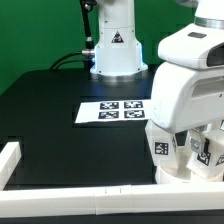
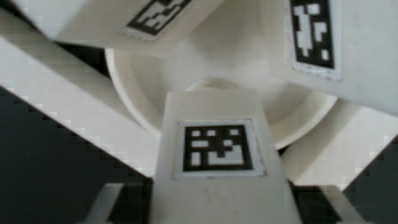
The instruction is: Assemble stool
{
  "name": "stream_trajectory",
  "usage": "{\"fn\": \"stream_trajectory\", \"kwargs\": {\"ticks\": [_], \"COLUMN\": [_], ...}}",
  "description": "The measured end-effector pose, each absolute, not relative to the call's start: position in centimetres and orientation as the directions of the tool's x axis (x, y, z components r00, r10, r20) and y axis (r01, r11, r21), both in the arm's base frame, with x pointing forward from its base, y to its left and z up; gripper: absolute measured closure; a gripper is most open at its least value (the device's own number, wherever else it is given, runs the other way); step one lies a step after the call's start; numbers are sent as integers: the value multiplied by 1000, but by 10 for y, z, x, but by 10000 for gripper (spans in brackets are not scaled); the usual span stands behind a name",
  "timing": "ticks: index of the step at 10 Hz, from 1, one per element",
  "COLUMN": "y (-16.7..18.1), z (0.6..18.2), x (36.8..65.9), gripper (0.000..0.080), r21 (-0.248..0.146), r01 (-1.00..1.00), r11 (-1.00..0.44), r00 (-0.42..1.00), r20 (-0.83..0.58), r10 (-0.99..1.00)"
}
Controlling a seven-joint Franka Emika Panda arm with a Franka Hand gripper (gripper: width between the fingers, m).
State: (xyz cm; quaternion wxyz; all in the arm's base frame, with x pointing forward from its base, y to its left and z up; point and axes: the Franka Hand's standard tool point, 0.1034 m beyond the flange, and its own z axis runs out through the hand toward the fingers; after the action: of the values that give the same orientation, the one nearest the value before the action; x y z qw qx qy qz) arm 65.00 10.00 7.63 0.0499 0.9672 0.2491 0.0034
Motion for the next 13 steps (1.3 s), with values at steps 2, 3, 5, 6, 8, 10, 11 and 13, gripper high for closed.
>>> {"fn": "stream_trajectory", "kwargs": {"ticks": [2, 3, 5, 6, 8, 10, 11, 13], "y": [95, 94, 95, 96, 96, 94, 92, 93], "z": [76, 75, 75, 75, 75, 73, 73, 73], "x": [651, 649, 650, 650, 650, 647, 645, 643], "gripper": [465, 465, 465, 465, 465, 465, 464, 462], "r21": [107, 77, 38, 27, 8, -115, -174, -174], "r01": [279, 42, -142, -214, -360, -717, -811, -857], "r11": [-954, -996, -989, -976, -933, -687, -558, -484], "r00": [957, 995, 985, 971, 928, 678, 552, 480], "r20": [49, 87, 108, 110, 112, 113, 88, 67], "r10": [286, 49, -138, -210, -356, -727, -829, -874]}}
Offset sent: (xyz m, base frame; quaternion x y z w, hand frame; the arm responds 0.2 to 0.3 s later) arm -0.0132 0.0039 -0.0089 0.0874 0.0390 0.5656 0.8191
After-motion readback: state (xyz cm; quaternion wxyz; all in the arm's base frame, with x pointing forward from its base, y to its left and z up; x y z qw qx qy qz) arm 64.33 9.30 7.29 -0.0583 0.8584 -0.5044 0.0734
